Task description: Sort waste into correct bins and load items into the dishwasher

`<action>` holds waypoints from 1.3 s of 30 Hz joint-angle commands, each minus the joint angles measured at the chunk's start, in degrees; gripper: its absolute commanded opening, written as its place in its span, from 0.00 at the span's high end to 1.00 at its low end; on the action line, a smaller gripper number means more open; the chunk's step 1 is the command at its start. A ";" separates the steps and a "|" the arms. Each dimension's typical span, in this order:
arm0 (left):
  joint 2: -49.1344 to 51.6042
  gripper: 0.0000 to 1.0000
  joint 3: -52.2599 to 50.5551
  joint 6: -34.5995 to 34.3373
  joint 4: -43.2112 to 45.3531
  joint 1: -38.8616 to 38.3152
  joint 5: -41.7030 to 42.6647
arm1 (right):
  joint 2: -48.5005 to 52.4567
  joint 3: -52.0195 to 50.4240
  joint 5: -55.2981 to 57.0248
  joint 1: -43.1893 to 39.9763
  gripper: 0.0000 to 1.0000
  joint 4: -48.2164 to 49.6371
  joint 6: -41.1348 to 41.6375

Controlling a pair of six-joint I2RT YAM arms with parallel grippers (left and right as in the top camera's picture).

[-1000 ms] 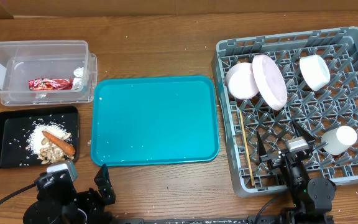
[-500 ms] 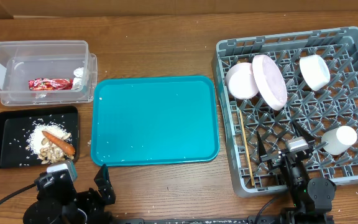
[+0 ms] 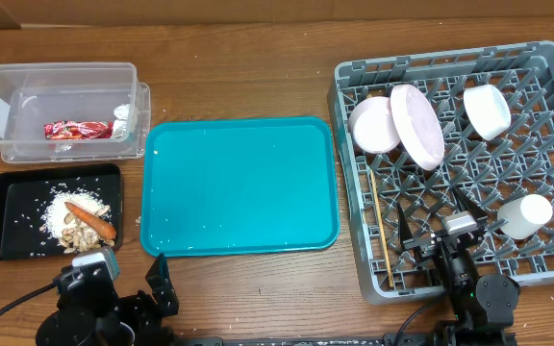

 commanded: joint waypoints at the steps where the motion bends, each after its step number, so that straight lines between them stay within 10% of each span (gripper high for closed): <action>1: -0.22 0.00 -0.17 -0.33 0.22 -0.37 -0.20 | -0.63 -0.59 -0.24 0.37 0.00 0.44 -0.17; 13: -1.16 0.00 -3.34 2.95 5.33 -0.37 -1.33 | -0.63 -0.59 -0.24 0.37 0.00 0.44 -0.17; 31: -15.34 0.00 -51.98 9.33 71.21 -0.37 1.07 | -0.63 -0.59 -0.24 0.37 0.00 0.44 -0.17; 39: -16.09 0.00 -52.87 9.38 66.53 -0.37 1.16 | -0.61 -0.59 -0.24 0.37 0.00 0.44 -0.17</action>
